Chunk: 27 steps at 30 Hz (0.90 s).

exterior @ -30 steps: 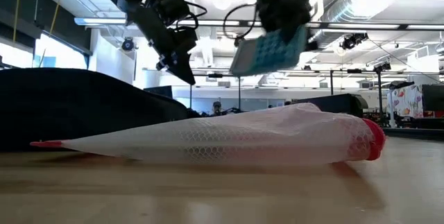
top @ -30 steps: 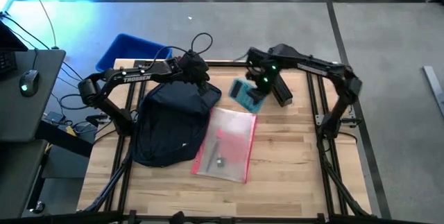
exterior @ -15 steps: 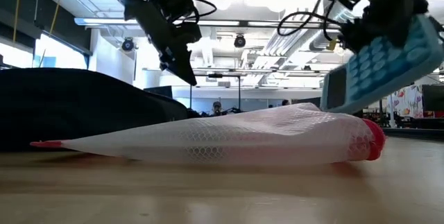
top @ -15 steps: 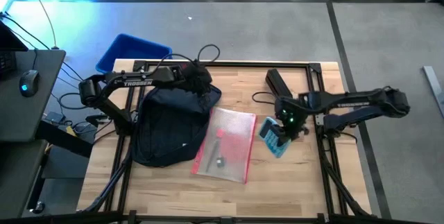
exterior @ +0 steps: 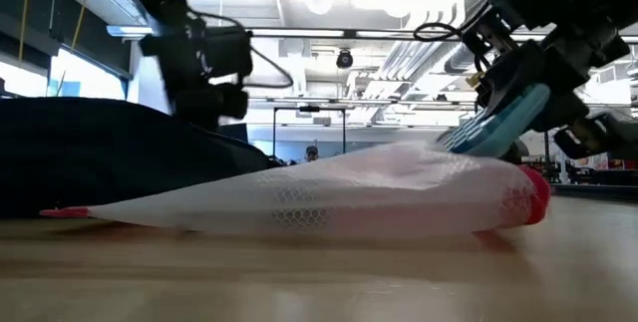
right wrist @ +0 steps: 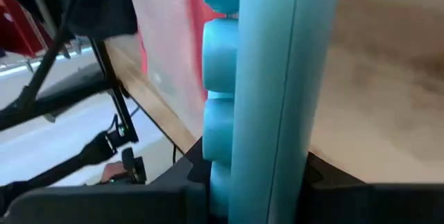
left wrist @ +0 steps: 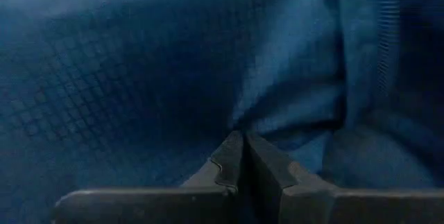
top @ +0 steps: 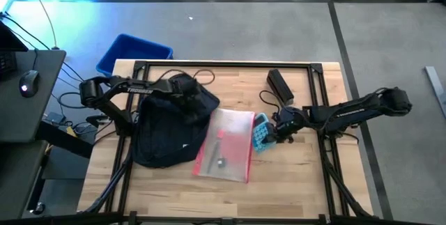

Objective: Unpack backpack
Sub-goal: Put the blue calculator into the transparent pink zip bag

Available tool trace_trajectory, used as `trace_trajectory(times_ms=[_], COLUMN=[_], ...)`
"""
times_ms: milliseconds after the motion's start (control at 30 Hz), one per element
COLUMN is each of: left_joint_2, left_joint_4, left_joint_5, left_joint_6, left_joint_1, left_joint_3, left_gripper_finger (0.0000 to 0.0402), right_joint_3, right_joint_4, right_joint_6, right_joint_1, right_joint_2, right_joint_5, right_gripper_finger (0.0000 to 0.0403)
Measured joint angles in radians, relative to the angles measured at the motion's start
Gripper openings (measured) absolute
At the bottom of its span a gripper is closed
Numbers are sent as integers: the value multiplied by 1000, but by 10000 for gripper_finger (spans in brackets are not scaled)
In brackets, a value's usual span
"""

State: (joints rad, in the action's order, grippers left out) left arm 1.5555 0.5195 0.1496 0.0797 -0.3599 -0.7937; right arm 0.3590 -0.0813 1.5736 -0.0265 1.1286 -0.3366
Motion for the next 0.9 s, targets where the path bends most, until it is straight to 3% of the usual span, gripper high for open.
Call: trace_trajectory(times_ms=[233, 533, 700, 900], left_joint_2=[-5, 0, -31, -143], left_joint_4=[-105, -217, 19, 235], left_joint_5=[8, -19, -219, -241], left_joint_6=[60, 107, 137, 198], left_joint_1=[70, 128, 127, 146], left_joint_3=[103, 112, 34, -109], left_gripper_finger=[0, 0, 0, 0], right_joint_3=[1, 4, 7, 6], right_joint_4=[-82, -518, -657, -842], right_joint_6=[-65, -238, -273, -270], right_joint_1=[-1, -1, -1, -5], right_joint_2=[65, 349, 483, 584], right_joint_5=[46, 97, 136, 179], right_gripper_finger=[67, 67, 67, 67])
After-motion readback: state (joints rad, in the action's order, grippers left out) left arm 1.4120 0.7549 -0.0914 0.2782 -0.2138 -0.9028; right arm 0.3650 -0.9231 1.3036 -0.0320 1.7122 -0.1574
